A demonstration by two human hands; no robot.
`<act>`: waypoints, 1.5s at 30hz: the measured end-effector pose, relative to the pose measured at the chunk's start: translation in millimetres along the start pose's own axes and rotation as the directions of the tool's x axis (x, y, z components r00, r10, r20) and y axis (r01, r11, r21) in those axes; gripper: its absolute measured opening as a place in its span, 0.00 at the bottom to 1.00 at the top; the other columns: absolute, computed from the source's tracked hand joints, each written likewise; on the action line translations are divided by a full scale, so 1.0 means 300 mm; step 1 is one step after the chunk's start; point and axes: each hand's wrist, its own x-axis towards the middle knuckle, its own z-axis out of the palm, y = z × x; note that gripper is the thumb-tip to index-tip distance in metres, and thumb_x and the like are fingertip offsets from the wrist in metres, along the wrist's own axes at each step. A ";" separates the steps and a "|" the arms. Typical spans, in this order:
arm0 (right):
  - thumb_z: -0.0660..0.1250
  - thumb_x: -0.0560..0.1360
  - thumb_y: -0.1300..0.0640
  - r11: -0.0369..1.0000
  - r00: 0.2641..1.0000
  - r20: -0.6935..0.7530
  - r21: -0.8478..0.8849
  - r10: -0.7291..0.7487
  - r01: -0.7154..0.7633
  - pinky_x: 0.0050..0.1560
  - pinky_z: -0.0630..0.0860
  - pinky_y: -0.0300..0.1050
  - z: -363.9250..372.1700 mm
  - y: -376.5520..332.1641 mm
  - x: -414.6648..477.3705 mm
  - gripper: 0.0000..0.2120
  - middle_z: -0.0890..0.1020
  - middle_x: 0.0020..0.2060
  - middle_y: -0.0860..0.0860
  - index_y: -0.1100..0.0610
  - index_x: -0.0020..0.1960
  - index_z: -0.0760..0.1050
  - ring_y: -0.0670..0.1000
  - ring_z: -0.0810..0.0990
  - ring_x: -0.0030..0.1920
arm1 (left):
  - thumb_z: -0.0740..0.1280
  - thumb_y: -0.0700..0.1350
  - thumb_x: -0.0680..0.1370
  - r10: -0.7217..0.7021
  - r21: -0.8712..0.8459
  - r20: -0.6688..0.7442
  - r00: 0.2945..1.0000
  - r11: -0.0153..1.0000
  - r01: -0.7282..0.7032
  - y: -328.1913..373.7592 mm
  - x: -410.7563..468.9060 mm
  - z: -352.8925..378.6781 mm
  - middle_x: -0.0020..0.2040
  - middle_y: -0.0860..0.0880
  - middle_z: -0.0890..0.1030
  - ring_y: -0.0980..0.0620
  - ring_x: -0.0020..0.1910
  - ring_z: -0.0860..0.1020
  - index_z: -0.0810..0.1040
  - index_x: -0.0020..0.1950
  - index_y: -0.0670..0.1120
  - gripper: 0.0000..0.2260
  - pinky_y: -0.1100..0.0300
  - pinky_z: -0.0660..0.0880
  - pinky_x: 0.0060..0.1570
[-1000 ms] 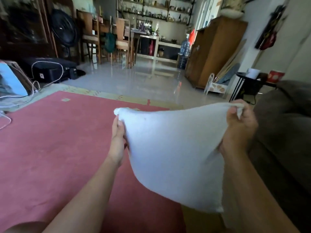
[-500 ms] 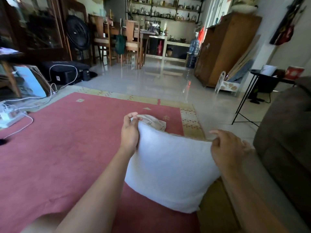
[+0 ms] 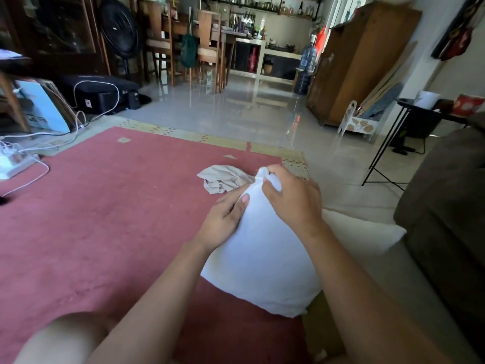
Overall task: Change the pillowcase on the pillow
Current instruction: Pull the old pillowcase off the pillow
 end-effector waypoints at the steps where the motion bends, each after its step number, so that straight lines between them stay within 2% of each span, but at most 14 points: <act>1: 0.60 0.78 0.45 0.999 0.999 -0.023 0.023 0.043 -0.043 0.56 0.72 0.50 -0.008 0.022 -0.002 0.14 0.85 0.48 0.51 0.44 0.62 0.74 0.58 0.82 0.51 | 0.56 0.57 0.85 -0.023 0.047 0.015 1.000 0.999 0.022 -0.050 -0.009 -0.002 0.69 0.65 0.74 0.67 0.71 0.68 0.69 0.74 0.64 0.17 0.65 0.63 0.69; 5: 0.61 0.76 0.50 0.948 0.943 -0.174 0.197 0.283 -0.249 0.55 0.66 0.48 -0.041 0.124 -0.009 0.10 0.84 0.47 0.46 0.47 0.55 0.76 0.56 0.81 0.52 | 0.50 0.68 0.80 -0.175 0.239 -0.014 0.985 0.956 0.173 -0.264 -0.068 0.023 0.68 0.60 0.76 0.55 0.70 0.71 0.67 0.74 0.64 0.25 0.46 0.63 0.73; 10: 0.59 0.77 0.49 0.879 0.824 -0.324 0.280 0.465 -0.385 0.52 0.68 0.48 -0.097 0.256 -0.020 0.12 0.84 0.47 0.50 0.50 0.54 0.77 0.57 0.80 0.50 | 0.48 0.69 0.79 -0.328 0.358 -0.176 0.928 0.857 0.370 -0.311 -0.046 0.071 0.72 0.52 0.71 0.45 0.74 0.63 0.69 0.73 0.61 0.27 0.46 0.53 0.75; 13: 0.60 0.78 0.52 0.844 0.753 -0.391 0.328 0.530 -0.424 0.56 0.73 0.53 -0.147 0.346 -0.038 0.10 0.83 0.48 0.52 0.52 0.53 0.78 0.58 0.79 0.49 | 0.51 0.64 0.83 -0.489 0.227 -0.243 0.838 0.811 0.540 -0.309 -0.012 0.070 0.70 0.45 0.72 0.39 0.72 0.64 0.68 0.73 0.56 0.22 0.43 0.57 0.72; 17: 0.61 0.77 0.52 0.801 0.689 -0.417 0.393 0.593 -0.451 0.52 0.71 0.49 -0.194 0.451 -0.078 0.08 0.80 0.45 0.48 0.51 0.52 0.77 0.53 0.77 0.47 | 0.58 0.52 0.85 -0.416 -0.124 -0.209 0.885 0.909 0.398 -0.301 -0.002 0.094 0.48 0.50 0.80 0.45 0.50 0.75 0.77 0.53 0.46 0.12 0.53 0.70 0.47; 19: 0.62 0.75 0.47 0.788 0.676 -0.413 0.400 0.611 -0.468 0.57 0.74 0.55 -0.208 0.485 -0.098 0.09 0.79 0.45 0.47 0.48 0.53 0.75 0.55 0.77 0.49 | 0.61 0.52 0.84 -0.425 -0.277 -0.232 0.875 0.891 0.359 -0.272 0.005 0.128 0.39 0.52 0.74 0.50 0.41 0.70 0.73 0.45 0.46 0.13 0.54 0.69 0.45; 23: 0.64 0.73 0.37 0.754 0.638 -0.415 0.464 0.649 -0.465 0.57 0.75 0.58 -0.225 0.553 -0.125 0.17 0.81 0.51 0.50 0.47 0.55 0.75 0.56 0.79 0.54 | 0.62 0.52 0.84 -0.410 -0.480 -0.246 0.878 0.839 0.257 -0.202 0.037 0.201 0.39 0.47 0.69 0.52 0.38 0.69 0.71 0.48 0.45 0.12 0.53 0.74 0.43; 30: 0.60 0.76 0.45 0.646 0.543 -0.424 0.693 0.725 -0.321 0.47 0.77 0.54 -0.271 0.640 -0.165 0.13 0.80 0.41 0.50 0.52 0.48 0.78 0.54 0.79 0.44 | 0.63 0.55 0.82 -0.284 -0.498 -0.370 0.885 0.864 0.069 -0.087 0.081 0.260 0.37 0.45 0.64 0.47 0.34 0.61 0.75 0.48 0.48 0.11 0.51 0.62 0.33; 33: 0.67 0.75 0.49 0.619 0.546 -0.390 0.712 0.741 -0.331 0.44 0.76 0.51 -0.251 0.655 -0.190 0.06 0.76 0.37 0.46 0.51 0.44 0.74 0.48 0.74 0.39 | 0.62 0.52 0.84 -0.211 -0.484 -0.424 0.881 0.875 -0.023 0.007 0.115 0.258 0.41 0.47 0.72 0.51 0.38 0.70 0.75 0.46 0.54 0.08 0.54 0.71 0.36; 35: 0.68 0.75 0.59 0.624 0.552 -0.389 0.704 0.738 -0.339 0.51 0.77 0.52 -0.216 0.668 -0.202 0.04 0.77 0.41 0.48 0.53 0.47 0.74 0.48 0.75 0.43 | 0.61 0.51 0.85 -0.160 -0.421 -0.437 0.885 0.906 -0.045 0.026 0.134 0.245 0.46 0.49 0.76 0.56 0.42 0.74 0.73 0.47 0.53 0.07 0.58 0.75 0.43; 37: 0.65 0.77 0.63 0.629 0.613 -0.346 0.701 0.711 -0.334 0.54 0.74 0.39 -0.190 0.665 -0.213 0.09 0.79 0.50 0.50 0.53 0.55 0.75 0.49 0.77 0.51 | 0.60 0.51 0.85 -0.135 -0.343 -0.439 0.888 0.939 -0.026 0.013 0.139 0.228 0.46 0.53 0.76 0.61 0.42 0.75 0.72 0.47 0.55 0.07 0.59 0.73 0.46; 39: 0.63 0.79 0.61 0.680 0.678 -0.306 0.621 0.668 -0.390 0.59 0.69 0.38 -0.183 0.658 -0.217 0.13 0.79 0.55 0.48 0.49 0.61 0.75 0.48 0.76 0.55 | 0.59 0.51 0.85 -0.126 -0.285 -0.438 0.890 0.958 -0.005 -0.005 0.135 0.214 0.43 0.56 0.75 0.63 0.39 0.74 0.70 0.48 0.56 0.07 0.59 0.72 0.45; 42: 0.62 0.76 0.56 0.855 0.784 -0.398 0.003 0.476 -0.518 0.70 0.57 0.62 -0.175 0.628 -0.217 0.16 0.79 0.59 0.48 0.45 0.62 0.76 0.53 0.76 0.61 | 0.56 0.53 0.85 -0.118 -0.185 -0.427 0.897 0.982 0.042 -0.009 0.132 0.216 0.42 0.57 0.72 0.60 0.41 0.72 0.68 0.48 0.56 0.07 0.58 0.70 0.45; 45: 0.56 0.77 0.47 0.869 0.924 -0.277 -0.347 0.263 -0.352 0.70 0.47 0.73 -0.126 0.528 -0.211 0.18 0.80 0.62 0.50 0.49 0.61 0.78 0.59 0.68 0.72 | 0.54 0.53 0.86 -0.117 -0.125 -0.437 0.892 0.990 0.069 0.001 0.138 0.239 0.43 0.57 0.70 0.54 0.48 0.70 0.65 0.55 0.49 0.08 0.55 0.68 0.51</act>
